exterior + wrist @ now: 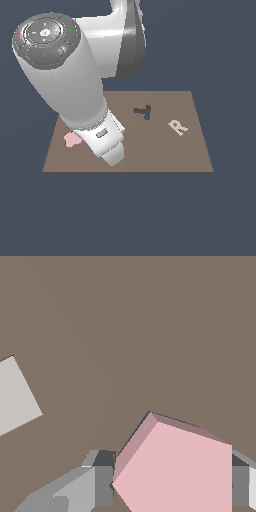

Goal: Insert a designated object into the corresponding slot on a board.

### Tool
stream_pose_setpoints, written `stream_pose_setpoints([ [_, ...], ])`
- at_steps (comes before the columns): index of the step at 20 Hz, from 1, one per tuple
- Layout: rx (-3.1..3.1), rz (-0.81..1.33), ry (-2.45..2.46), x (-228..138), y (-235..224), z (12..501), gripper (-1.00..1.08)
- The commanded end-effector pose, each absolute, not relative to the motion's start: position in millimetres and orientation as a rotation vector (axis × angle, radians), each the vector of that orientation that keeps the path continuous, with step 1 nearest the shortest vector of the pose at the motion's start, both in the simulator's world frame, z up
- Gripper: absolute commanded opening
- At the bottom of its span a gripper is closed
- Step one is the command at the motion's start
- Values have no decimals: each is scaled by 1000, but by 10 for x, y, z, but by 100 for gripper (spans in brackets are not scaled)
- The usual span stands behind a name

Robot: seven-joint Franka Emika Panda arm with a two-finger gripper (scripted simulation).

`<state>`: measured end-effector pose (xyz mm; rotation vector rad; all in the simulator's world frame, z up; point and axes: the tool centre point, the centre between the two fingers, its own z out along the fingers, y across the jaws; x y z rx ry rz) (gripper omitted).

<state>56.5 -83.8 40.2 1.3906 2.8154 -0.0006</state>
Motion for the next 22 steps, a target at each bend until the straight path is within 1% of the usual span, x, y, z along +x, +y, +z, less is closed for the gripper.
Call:
stream_pose_setpoints([
  [1,1365,0,2827,581,-845,405,-100],
  [13,1354,-1,2833,587,-847,305,-100],
  [14,1354,-1,2833,587,-847,305,100],
  [22,1354,-1,2833,587,-847,305,100],
])
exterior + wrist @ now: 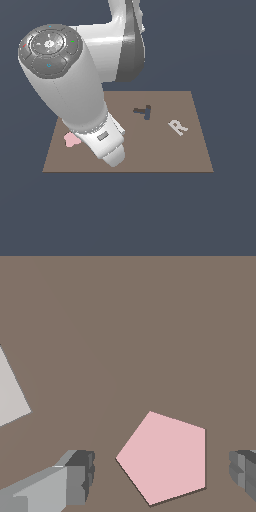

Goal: Insert a designated object into the corresponding slot on a board.

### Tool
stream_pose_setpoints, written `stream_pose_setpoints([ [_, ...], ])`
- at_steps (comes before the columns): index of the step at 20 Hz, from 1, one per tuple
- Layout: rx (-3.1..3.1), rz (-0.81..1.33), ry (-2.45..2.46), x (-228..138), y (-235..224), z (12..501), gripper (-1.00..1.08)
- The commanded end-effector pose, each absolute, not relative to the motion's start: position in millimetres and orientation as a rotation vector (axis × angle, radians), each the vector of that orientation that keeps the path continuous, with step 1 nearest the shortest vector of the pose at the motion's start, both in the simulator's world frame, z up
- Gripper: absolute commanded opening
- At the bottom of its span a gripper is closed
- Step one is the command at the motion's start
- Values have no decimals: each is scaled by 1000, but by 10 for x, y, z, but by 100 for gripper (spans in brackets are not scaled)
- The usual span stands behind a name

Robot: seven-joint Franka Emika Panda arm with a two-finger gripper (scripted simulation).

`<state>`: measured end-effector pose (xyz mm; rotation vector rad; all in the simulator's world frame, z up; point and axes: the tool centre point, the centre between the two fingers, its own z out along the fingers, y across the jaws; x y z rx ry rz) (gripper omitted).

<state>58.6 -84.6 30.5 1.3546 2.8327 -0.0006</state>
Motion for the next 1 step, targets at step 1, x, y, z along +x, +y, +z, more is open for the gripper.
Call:
stream_pose_setpoints([
  [1,1354,-1,2833,587,-847,305,100],
])
